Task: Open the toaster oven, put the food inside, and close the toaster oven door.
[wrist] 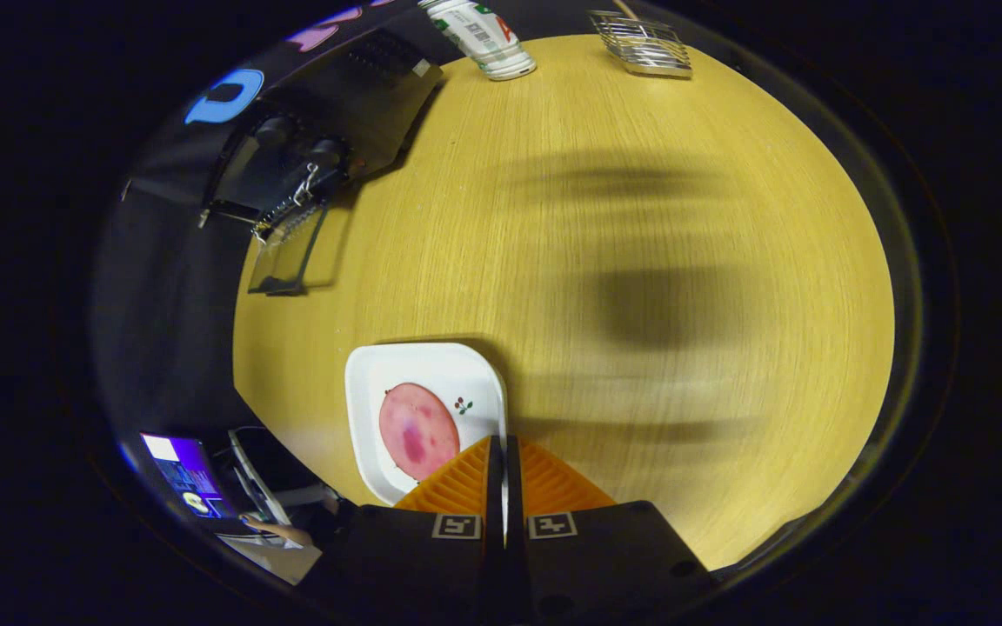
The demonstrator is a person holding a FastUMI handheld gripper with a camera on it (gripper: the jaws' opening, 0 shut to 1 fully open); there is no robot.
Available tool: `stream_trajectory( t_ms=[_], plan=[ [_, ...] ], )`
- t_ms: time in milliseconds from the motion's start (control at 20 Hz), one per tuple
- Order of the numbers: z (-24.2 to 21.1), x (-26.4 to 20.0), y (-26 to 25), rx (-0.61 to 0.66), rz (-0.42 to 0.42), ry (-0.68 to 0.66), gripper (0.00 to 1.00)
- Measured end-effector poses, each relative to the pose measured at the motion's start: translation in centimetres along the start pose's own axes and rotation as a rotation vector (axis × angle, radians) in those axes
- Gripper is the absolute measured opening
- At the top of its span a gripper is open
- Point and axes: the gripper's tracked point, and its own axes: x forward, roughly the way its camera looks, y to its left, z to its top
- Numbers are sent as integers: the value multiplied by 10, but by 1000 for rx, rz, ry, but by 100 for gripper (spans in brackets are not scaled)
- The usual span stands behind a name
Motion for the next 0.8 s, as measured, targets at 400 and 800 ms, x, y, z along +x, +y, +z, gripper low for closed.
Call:
stream_trajectory(
  t_ms=[400, 800],
  plan=[
    [-12, -19, 52, 258, 215, -145, 6],
    [-7, -41, 133, 526, 294, -318, 6]
  ],
)
